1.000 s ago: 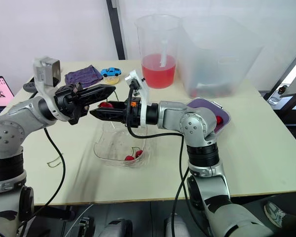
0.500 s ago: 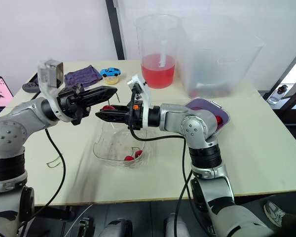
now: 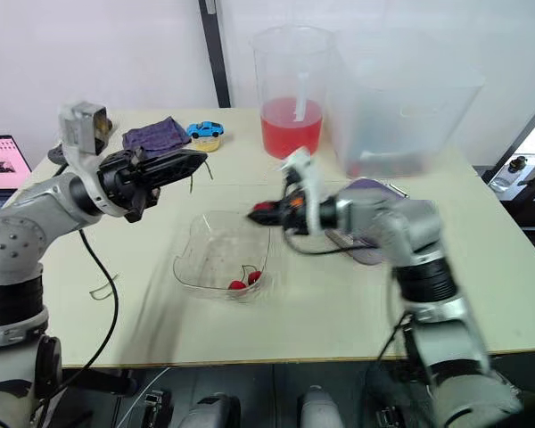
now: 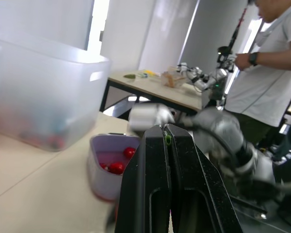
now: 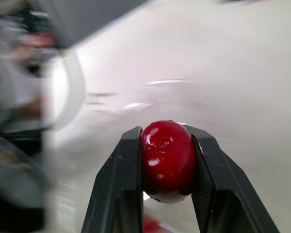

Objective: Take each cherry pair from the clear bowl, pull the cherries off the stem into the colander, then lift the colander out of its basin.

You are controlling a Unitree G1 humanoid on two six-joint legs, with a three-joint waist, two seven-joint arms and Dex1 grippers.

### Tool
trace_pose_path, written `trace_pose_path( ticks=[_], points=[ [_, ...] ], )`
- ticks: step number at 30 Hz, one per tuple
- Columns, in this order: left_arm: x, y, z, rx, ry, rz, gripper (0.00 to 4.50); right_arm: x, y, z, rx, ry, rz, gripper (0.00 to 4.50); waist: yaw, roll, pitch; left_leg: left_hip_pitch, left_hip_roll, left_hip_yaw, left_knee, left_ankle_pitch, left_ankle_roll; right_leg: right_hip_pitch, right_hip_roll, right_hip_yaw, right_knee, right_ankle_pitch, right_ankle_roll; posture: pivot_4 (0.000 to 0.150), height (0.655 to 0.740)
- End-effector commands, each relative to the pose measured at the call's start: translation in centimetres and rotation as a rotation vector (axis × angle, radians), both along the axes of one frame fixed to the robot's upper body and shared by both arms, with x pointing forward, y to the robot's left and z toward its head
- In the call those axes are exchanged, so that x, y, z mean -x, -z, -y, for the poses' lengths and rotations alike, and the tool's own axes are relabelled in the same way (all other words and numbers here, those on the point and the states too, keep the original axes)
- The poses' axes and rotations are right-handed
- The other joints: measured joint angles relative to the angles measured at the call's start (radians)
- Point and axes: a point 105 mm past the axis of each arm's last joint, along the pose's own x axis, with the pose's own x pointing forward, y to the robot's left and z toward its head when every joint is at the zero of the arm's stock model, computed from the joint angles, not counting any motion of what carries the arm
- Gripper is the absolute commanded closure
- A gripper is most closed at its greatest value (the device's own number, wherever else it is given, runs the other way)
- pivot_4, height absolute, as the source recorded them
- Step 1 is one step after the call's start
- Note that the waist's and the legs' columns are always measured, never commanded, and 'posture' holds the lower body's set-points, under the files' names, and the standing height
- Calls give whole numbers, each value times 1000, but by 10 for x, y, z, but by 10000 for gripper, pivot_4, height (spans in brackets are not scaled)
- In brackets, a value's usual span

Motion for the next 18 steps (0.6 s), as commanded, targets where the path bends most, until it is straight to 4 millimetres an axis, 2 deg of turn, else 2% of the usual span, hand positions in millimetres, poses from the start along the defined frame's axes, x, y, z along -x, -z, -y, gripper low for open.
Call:
trace_pose_path(
  ticks=[1,3,5,7,9,13,16,17,18],
  points=[
    [3,-5,-12,9,-49,46,45000,-11,-6,43,189,65,105,34023,3,0,0,0,0,2,0,0,0,0,0,0,-1,0,0,1500,7337],
    [3,-1,-16,0,-71,42,45000,-18,-4,74,300,136,125,34023,-5,-1,0,0,2,5,0,0,1,0,1,1,-1,0,0,1500,7337],
    [4,4,-19,-13,-89,41,45000,-20,5,97,402,165,115,34023,-9,-1,0,1,2,6,0,0,1,0,1,1,0,0,0,1500,7337],
    [4,8,-19,-32,-99,40,45000,-21,15,112,468,180,96,34023,-9,-1,0,1,2,6,0,0,0,0,1,2,0,0,0,1500,7337],
    [4,11,-19,-39,-103,40,45000,-21,20,119,500,178,85,34023,-10,-1,0,1,2,6,0,0,0,0,1,2,0,0,0,1500,7337],
    [6,16,-20,-46,-104,36,45000,-22,27,125,503,184,46,19867,-7,-1,0,1,2,6,0,0,0,0,1,2,0,0,0,1500,7337],
    [6,18,-22,-55,-112,33,45000,-23,18,125,469,196,54,3888,-3,-1,0,1,2,5,0,0,0,0,1,2,0,0,0,1500,7337],
    [6,18,-22,-57,-117,33,45000,-24,13,127,452,207,60,391,-2,-1,0,1,2,5,0,0,0,0,1,2,0,0,0,1500,7337],
    [5,19,-23,-61,-128,32,45000,-25,7,129,435,219,69,391,0,-1,0,1,2,4,0,0,0,0,1,2,0,0,0,1500,7337]
  ],
)
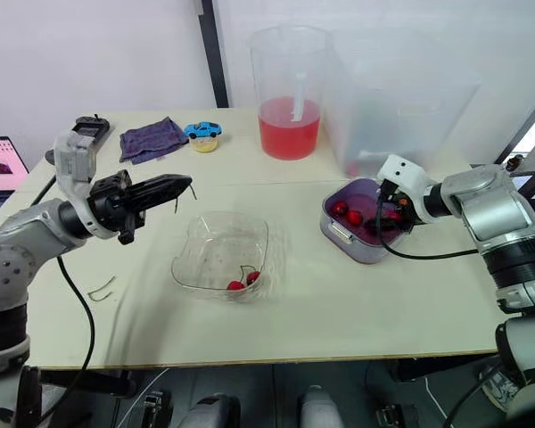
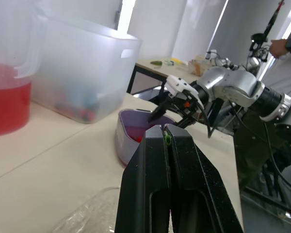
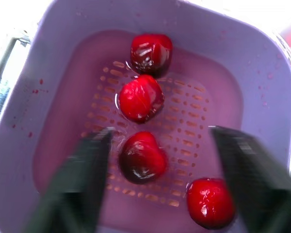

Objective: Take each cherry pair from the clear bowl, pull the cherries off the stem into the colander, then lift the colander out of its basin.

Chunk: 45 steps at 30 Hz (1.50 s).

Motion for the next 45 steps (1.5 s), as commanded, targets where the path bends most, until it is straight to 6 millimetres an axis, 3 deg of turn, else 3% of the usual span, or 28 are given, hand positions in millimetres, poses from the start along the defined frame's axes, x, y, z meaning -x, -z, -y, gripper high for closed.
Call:
trace_pose_path(
  ticks=[1,5,8,14,18,24,27,28,30,37,40,42,45],
  points=[
    [3,-10,-5,-15,-30,62,45000,-4,-36,3,-62,10,90,391,4,0,0,0,0,0,0,0,0,0,0,0,0,0,0,1500,7337],
    [0,-6,-15,-20,-99,44,45000,2,-75,-26,-192,-134,142,391,5,1,1,0,0,0,0,0,0,0,0,0,0,0,0,1500,7337],
    [5,8,-43,15,-172,-15,45000,28,-110,-86,-323,-447,161,391,-11,1,1,0,1,0,-1,0,0,-1,0,1,0,0,0,1500,7337],
    [9,62,-102,-62,-427,-188,45000,89,-125,-157,-418,-906,64,391,-14,1,1,0,2,-2,-2,0,0,-1,0,0,0,0,0,1500,7337],
    [11,80,-124,-17,-533,-270,45000,103,-119,-176,-408,-1017,44,391,11,1,1,0,1,-3,-1,0,0,0,-1,-1,0,0,0,1500,7337],
    [13,128,-150,-51,-637,-450,45000,90,-111,-184,-387,-973,78,391,22,0,0,0,-1,-4,0,0,0,0,-2,-2,0,0,0,1500,7337],
    [11,139,-161,-121,-690,-492,45000,83,-110,-185,-375,-938,97,391,20,0,0,0,0,-4,-1,0,-1,-1,-2,-2,0,0,0,1500,7337],
    [9,137,-164,-130,-702,-486,40495,82,-110,-185,-377,-934,98,0,18,0,0,0,0,-4,-1,0,-1,-1,-2,-2,0,0,0,1500,7337],
    [6,130,-170,-119,-723,-470,36293,82,-110,-186,-379,-931,98,0,16,0,0,0,0,-4,-1,0,-1,-1,-2,-2,0,0,0,1500,7337],
    [-11,88,-216,-90,-963,-267,659,84,-106,-180,-400,-901,70,0,8,-1,0,0,0,-4,-1,1,-1,-1,-1,-2,1,0,0,1500,7337],
    [-15,59,-215,-98,-950,-145,246,87,-102,-173,-397,-874,43,0,9,-1,0,0,0,-3,-2,0,-1,-2,-2,-2,0,0,0,1500,7337],
    [-13,50,-191,-252,-832,-72,246,89,-98,-173,-375,-868,29,0,9,-1,0,-1,0,-3,-2,1,-1,-2,-2,-2,0,0,0,1500,7337],
    [-8,31,-150,-306,-634,4,246,87,-94,-179,-342,-854,33,0,9,-1,1,-1,0,-3,-2,1,-1,-2,-2,-1,0,0,0,1500,7337]
  ],
)
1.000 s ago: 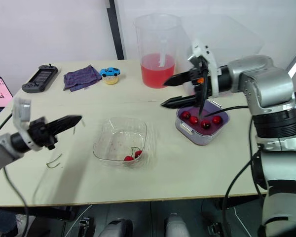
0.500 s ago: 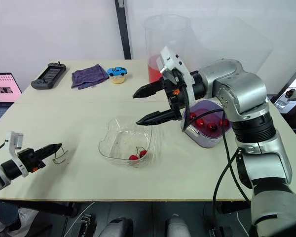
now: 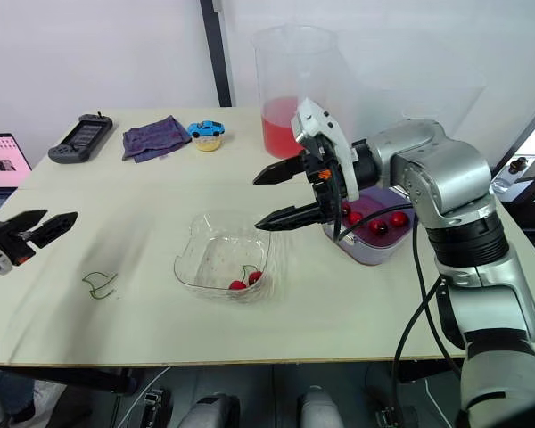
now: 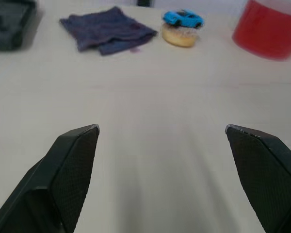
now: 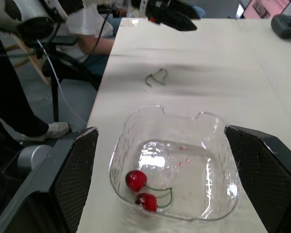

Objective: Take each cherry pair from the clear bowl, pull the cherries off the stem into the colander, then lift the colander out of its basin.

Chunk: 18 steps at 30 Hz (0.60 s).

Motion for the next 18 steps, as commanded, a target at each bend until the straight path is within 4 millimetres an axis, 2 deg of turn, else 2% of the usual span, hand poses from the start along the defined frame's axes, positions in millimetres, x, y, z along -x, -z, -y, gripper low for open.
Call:
trace_pose_path(
  ticks=[1,3,5,9,13,16,18],
  points=[
    [8,-32,47,-129,240,79,246,3,-7,-9,11,-6,68,0,0,0,0,0,0,0,0,0,0,0,0,0,0,0,0,1500,7337],
    [20,-35,76,-194,411,61,246,-9,-6,-19,25,35,137,0,-3,0,0,0,0,0,0,0,0,0,0,0,0,0,0,1500,7337],
    [37,-29,99,-249,573,2,246,-22,-3,-31,57,85,177,0,-8,0,0,0,0,2,0,0,0,-2,1,1,1,0,0,1500,7337],
    [58,-15,126,-346,745,-78,246,-30,6,-49,165,117,129,0,-24,1,1,0,1,3,-2,0,0,-4,1,2,2,0,0,1500,7337],
    [67,-11,140,-386,804,-75,246,-28,24,-65,379,56,95,0,-26,1,1,0,1,3,-2,0,0,-3,1,2,2,0,0,1500,7337],
    [68,-7,141,-389,799,-76,246,-32,27,-83,444,64,72,0,-29,1,1,0,1,2,-1,0,0,-3,2,2,2,0,0,1500,7337],
    [71,-1,139,-397,791,-98,246,-23,33,-96,495,28,27,0,-29,1,1,0,1,2,-1,0,0,-4,3,2,2,0,0,1500,7337]
  ],
)
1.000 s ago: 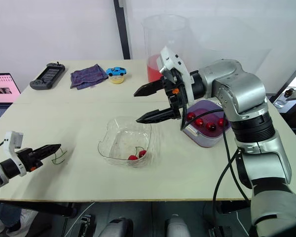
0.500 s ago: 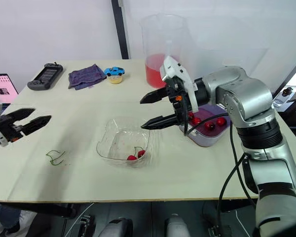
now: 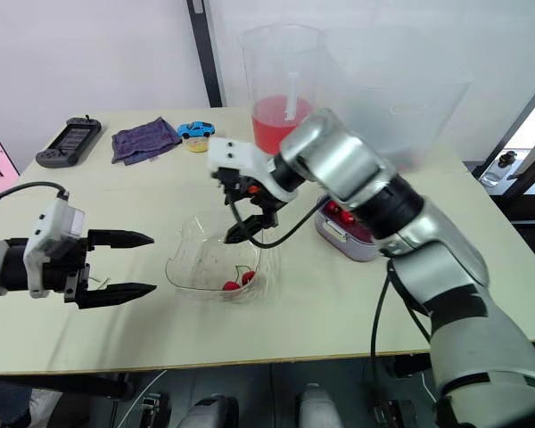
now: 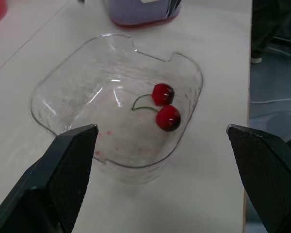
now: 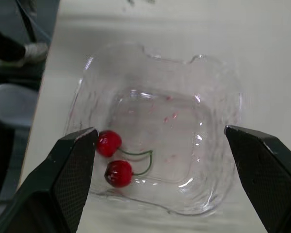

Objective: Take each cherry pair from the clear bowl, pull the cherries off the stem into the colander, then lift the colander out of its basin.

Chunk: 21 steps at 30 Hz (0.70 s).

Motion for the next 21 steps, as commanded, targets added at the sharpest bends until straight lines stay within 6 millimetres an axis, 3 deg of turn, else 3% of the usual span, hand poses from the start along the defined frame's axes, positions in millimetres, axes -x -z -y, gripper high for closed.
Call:
trace_pose_path(
  ticks=[1,5,9,15,21],
  points=[
    [6,2,-2,-29,-10,15,246,12,2,-15,108,-57,3,0,1,0,0,0,0,0,0,0,0,0,0,0,0,0,0,1500,7337],
    [8,5,-3,-19,-38,39,246,2,35,-12,300,-120,129,0,7,-1,0,0,-1,-1,0,0,0,0,-1,-1,0,0,0,1500,7337],
    [11,11,-10,-41,-95,51,246,5,56,-16,328,-124,79,0,5,-1,0,-1,-1,-1,1,0,0,1,-1,-1,0,0,0,1500,7337],
    [10,13,-12,-45,-132,78,246,3,74,-17,377,-136,118,0,3,-1,0,0,0,-1,0,0,0,0,-1,-1,0,0,0,1500,7337],
    [10,16,-10,-47,-145,89,246,-17,94,-10,485,-144,242,0,4,-1,0,0,-1,-1,1,0,0,0,-1,-1,0,0,0,1500,7337]
  ],
)
